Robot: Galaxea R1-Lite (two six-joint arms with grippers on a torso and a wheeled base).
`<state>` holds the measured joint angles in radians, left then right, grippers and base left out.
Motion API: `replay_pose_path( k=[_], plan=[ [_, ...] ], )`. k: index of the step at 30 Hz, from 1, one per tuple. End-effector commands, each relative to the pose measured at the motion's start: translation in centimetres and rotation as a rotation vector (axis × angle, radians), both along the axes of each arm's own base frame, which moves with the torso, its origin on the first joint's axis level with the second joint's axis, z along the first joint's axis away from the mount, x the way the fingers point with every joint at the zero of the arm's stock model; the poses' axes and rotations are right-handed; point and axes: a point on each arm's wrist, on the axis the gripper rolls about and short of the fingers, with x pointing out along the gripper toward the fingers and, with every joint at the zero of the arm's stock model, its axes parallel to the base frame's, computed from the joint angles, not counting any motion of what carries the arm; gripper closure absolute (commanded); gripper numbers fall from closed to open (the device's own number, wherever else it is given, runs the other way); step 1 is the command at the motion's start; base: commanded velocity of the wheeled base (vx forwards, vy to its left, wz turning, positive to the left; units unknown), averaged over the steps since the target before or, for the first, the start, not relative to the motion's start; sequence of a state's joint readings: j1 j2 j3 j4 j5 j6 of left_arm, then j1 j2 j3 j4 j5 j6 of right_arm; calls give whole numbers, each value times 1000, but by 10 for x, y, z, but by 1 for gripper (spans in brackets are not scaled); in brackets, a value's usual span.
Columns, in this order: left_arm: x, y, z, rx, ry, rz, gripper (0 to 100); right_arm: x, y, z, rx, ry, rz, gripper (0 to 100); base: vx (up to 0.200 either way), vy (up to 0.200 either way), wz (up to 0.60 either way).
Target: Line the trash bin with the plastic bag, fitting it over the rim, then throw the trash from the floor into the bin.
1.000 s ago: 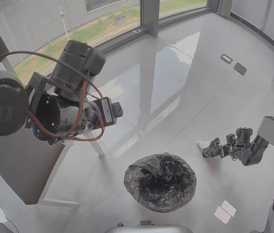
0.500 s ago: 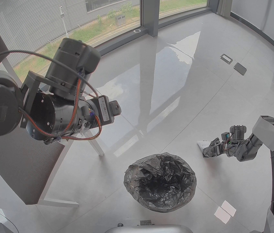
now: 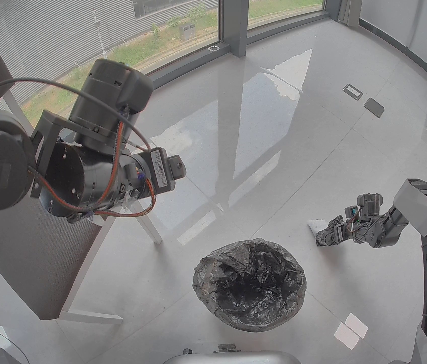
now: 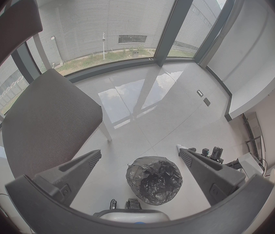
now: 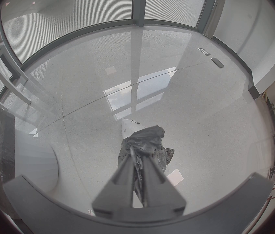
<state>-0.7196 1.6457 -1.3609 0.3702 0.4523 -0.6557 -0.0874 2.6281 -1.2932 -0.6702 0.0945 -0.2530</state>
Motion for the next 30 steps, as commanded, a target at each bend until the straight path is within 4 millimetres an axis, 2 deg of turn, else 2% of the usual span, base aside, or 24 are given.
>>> replay_pose_path(
  k=[1, 4, 6, 12, 14, 15, 16, 17, 18, 19, 20, 21, 23, 26, 27, 28, 29, 30],
  plan=[
    [0, 0, -1, 0, 1, 1, 0, -1, -1, 1, -1, 0, -2, 100, 0, 0, 0],
    [0, 0, -1, 0, 1, 1, 0, -8, 0, -2, -5, 18, 3, 100, 0, 0, 0],
    [0, 0, -1, 0, 1, 1, 0, -10, 1, 4, -7, 7, 5, 100, 0, 0, 0],
    [0, 0, -1, 0, 1, 1, 0, -36, 15, 60, -16, -74, 36, 100, 0, 0, 0],
    [0, 0, -1, 0, 1, 1, 0, -45, 20, 70, -19, -79, 49, 100, 0, 0, 0],
    [0, 0, -1, 0, 1, 1, 0, -59, 28, 90, -18, -101, 70, 100, 0, 0, 0],
    [0, 0, -1, 0, 1, 1, 0, -60, 29, 91, -18, -101, 71, 100, 0, 0, 0],
    [0, 0, -1, 0, 2, 2, 0, -70, 35, 104, -19, -123, 85, 100, 0, 0, 0],
    [0, 0, -1, 0, 2, 2, 0, -70, 35, 104, -19, -123, 85, 100, 0, 0, 0],
    [0, 0, -1, 1, 5, 2, 0, -82, 41, 123, -18, -150, 103, 100, 0, 0, 0],
    [-1, 1, -1, 0, 4, 2, 0, -88, 46, 131, -17, -164, 114, 100, 0, 0, 0],
    [-1, 1, -1, 0, 4, 2, 0, -88, 46, 131, -17, -164, 114, 100, 0, 0, 0],
    [-4, 4, -5, 10, 14, 4, 0, -112, 64, 157, -12, -209, 173, 100, 0, 0, 0],
    [-5, 9, -11, 25, 31, 14, 0, -139, 93, 179, 2, -255, 273, 100, 0, 0, 0],
    [-5, 9, -11, 25, 31, 14, 0, -139, 93, 179, 2, -255, 273, 100, 0, 0, 0],
    [-4, 12, -14, 32, 40, 23, 0, -151, 106, 190, 8, -281, 319, 100, 0, 0, 0],
    [-4, 12, -14, 32, 40, 23, 0, -151, 106, 190, 8, -281, 319, 100, 0, 0, 0],
    [-4, 15, -16, 31, 39, 32, 0, -165, 122, 204, 15, -322, 384, 100, 0, 0, 0]
  ],
)
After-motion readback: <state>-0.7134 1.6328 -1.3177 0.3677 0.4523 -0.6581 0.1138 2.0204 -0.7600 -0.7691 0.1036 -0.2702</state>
